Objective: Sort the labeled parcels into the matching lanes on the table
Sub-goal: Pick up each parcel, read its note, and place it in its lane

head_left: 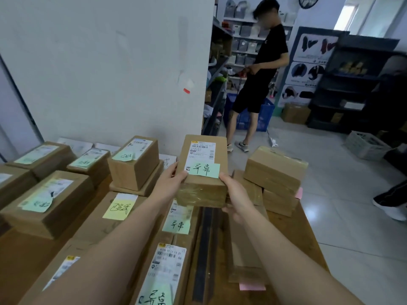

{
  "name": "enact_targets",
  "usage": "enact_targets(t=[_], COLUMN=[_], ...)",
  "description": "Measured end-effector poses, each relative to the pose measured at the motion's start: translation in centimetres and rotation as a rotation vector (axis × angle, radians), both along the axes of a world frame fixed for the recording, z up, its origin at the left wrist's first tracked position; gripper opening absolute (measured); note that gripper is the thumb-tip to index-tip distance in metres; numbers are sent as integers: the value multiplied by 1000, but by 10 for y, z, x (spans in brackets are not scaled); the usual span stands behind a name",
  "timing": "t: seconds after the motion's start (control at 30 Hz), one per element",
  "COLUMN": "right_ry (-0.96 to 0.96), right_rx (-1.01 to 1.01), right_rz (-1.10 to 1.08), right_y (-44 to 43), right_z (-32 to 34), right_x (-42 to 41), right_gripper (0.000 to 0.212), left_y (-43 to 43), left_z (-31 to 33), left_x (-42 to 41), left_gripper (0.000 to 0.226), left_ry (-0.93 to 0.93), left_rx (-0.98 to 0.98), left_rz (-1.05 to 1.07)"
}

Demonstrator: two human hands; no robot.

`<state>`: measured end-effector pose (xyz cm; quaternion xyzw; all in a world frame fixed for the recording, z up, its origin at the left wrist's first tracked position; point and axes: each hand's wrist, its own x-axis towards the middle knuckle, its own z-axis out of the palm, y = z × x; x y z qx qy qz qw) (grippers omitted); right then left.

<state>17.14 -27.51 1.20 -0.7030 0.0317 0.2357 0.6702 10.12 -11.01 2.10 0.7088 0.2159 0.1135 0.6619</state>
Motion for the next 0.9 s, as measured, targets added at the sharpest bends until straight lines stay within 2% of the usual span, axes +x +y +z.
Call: enact_targets(t=[0.1,0.2,0.3,0.43,0.9], right_ry=[-6,-13,-18,-64,-126], right_rx=[-24,-35,-42,-78,-192], right_rz=[39,50,40,12,-33], right_y=[9,20,28,44,78], right_z=[-1,-8,-14,-23,-48], right_x=[13,31,41,58,81], right_gripper=[33,43,42,51,63], left_y=[6,17,26,40,72], left_z=[0,-4,-9,-19,-39], left_x=[11,26,37,56,90], left_gripper=[29,36,37,35,44], left_ry=[-12,10,21,36,95], left_rx=[1,4,-10,-25,95], left_rz=[20,27,38,42,2])
